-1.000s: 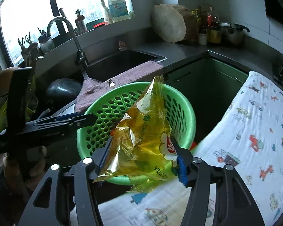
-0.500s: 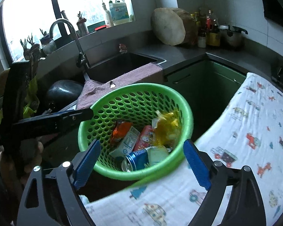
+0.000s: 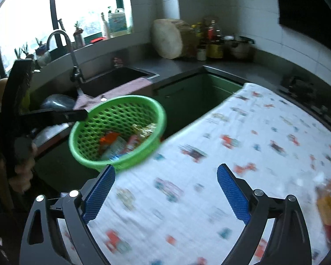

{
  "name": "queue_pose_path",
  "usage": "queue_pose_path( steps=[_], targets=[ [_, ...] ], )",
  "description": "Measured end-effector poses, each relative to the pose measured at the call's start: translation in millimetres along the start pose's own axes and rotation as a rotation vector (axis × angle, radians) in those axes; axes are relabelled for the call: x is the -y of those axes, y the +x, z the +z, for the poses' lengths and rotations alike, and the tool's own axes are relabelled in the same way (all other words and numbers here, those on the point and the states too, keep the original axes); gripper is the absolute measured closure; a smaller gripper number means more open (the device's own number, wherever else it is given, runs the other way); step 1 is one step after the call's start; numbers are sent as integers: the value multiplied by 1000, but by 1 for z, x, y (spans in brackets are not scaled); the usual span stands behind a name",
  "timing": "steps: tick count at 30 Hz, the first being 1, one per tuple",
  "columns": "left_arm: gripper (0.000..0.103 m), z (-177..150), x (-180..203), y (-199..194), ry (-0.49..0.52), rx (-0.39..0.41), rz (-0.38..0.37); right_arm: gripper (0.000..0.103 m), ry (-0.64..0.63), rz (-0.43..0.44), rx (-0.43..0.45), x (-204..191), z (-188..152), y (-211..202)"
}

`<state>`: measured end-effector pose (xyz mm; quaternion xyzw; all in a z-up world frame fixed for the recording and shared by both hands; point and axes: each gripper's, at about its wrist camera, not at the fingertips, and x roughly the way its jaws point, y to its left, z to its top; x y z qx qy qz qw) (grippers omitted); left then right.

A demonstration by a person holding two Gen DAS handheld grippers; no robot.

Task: Collect trash
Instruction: 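Move both grippers back over the cloth toward the drink bottle and clear cup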

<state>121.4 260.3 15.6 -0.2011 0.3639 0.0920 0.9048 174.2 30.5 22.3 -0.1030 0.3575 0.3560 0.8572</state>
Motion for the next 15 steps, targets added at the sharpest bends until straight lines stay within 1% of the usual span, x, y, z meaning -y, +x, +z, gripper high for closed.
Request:
queue_pose_path(
  steps=[8, 15],
  targets=[
    [18, -10, 54, 3, 53, -23, -37, 12, 44, -127, -18, 73, -37, -46],
    [18, -20, 106, 9, 99, -53, -63, 12, 64, -215, -36, 131, -66, -84]
  ],
)
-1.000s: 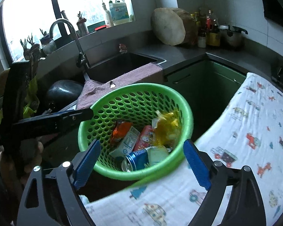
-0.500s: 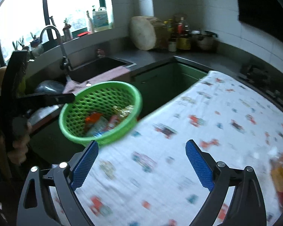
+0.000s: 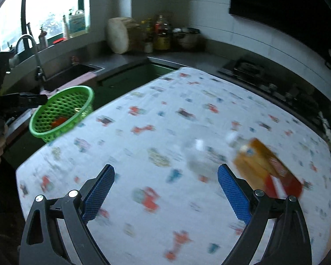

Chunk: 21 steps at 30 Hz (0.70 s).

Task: Collect trash
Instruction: 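Move both grippers back over the cloth toward the drink bottle and clear cup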

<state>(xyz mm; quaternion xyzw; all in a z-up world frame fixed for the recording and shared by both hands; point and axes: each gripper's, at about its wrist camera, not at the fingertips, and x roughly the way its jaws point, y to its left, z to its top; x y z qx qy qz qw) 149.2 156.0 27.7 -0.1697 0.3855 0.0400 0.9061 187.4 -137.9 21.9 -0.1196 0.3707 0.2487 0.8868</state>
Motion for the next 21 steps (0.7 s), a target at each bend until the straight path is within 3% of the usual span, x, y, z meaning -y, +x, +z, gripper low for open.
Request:
queue_pose_path(
  steps=[11, 21],
  targets=[
    [18, -5, 88, 25, 83, -50, -31, 12, -40, -90, -54, 81, -16, -7],
    [18, -12, 160, 56, 135, -111, -49, 12, -106, -82, -153, 135, -21, 23]
  ],
)
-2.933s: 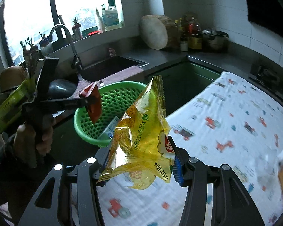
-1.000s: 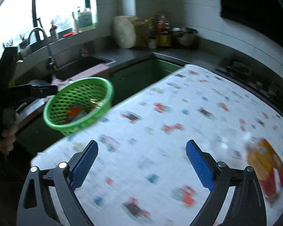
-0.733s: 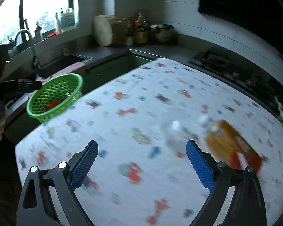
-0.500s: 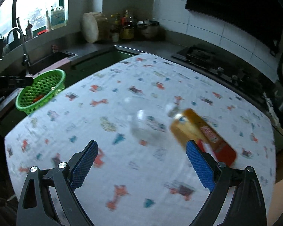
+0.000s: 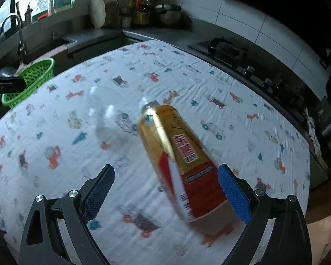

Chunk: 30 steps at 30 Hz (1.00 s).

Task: Collect trash
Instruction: 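Move both grippers back over the cloth toward the drink bottle and clear cup, then grasp the orange-labelled drink bottle with the right gripper while the left gripper grasps the clear cup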

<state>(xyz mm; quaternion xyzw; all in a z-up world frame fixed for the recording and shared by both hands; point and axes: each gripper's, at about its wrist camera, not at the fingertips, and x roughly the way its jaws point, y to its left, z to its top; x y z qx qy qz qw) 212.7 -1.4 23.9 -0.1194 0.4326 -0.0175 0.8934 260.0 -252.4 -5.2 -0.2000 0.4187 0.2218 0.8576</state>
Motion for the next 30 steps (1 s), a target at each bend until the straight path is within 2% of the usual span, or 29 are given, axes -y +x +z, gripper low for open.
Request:
queue_pose_path(
  steps=[9, 12, 21, 30],
  targets=[
    [18, 6, 33, 31, 15, -42, 6, 12, -85, 39, -47, 13, 14, 32],
    [18, 10, 35, 44, -16, -62, -8, 12, -121, 45, -66, 12, 18, 42],
    [18, 22, 51, 88, -88, -128, -34, 27, -162, 60, -120, 12, 21, 64],
    [18, 30, 58, 128, -160, -188, -44, 29, -145, 68, -141, 15, 17, 63]
  ],
)
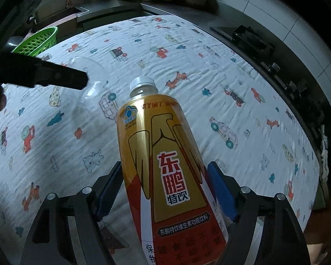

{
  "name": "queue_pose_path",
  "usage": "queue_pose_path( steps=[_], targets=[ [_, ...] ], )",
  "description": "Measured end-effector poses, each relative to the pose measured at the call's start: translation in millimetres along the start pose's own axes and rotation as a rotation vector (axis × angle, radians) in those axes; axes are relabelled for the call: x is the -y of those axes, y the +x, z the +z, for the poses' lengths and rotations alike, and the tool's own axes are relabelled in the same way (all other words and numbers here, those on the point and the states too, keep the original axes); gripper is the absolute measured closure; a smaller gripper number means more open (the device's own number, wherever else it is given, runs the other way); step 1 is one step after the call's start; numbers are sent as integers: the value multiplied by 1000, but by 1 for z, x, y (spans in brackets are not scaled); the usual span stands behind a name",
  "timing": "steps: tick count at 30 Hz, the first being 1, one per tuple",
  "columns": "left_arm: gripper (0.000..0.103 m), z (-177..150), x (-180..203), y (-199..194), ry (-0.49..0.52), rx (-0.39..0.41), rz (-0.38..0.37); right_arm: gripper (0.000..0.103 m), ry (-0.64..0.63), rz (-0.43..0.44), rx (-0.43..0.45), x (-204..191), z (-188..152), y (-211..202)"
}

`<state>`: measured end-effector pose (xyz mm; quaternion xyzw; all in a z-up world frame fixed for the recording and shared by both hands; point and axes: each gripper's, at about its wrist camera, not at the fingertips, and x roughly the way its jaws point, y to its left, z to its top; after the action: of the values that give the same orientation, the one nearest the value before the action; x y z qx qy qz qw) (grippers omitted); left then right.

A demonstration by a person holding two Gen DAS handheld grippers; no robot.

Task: Collect trash
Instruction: 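Grasp the orange-labelled drink bottle with the right gripper while the left gripper grasps the clear cup, then carry the clear cup and drink bottle toward the green basket with both grippers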

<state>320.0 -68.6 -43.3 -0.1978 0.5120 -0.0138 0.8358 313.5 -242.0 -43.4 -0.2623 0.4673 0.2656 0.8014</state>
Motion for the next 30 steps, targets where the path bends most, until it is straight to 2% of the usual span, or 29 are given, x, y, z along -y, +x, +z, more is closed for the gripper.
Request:
queue_pose_path(
  steps=[6, 8, 9, 10, 11, 19, 30],
  targets=[
    [20, 5, -1, 14, -27, -28, -12, 29, 28, 12, -1, -1, -6, -4],
    [30, 6, -1, 19, -32, -40, -15, 29, 30, 13, -1, -2, -8, -5],
    [32, 6, -1, 20, -32, -46, -17, 29, 33, 14, -1, -3, -10, -6],
    [40, 6, -1, 22, -34, -48, -18, 29, 36, 14, -1, -4, -11, -7],
    [42, 6, -1, 23, -32, -53, -25, 29, 39, 18, 0, -4, -11, -8],
    [44, -2, -5, 8, 19, -16, -25, 30, 76, 49, 19, -20, -23, -20],
    [44, -22, -49, -53, 52, 50, -17, 31, 119, 98, 64, -72, -27, -41]
  ],
)
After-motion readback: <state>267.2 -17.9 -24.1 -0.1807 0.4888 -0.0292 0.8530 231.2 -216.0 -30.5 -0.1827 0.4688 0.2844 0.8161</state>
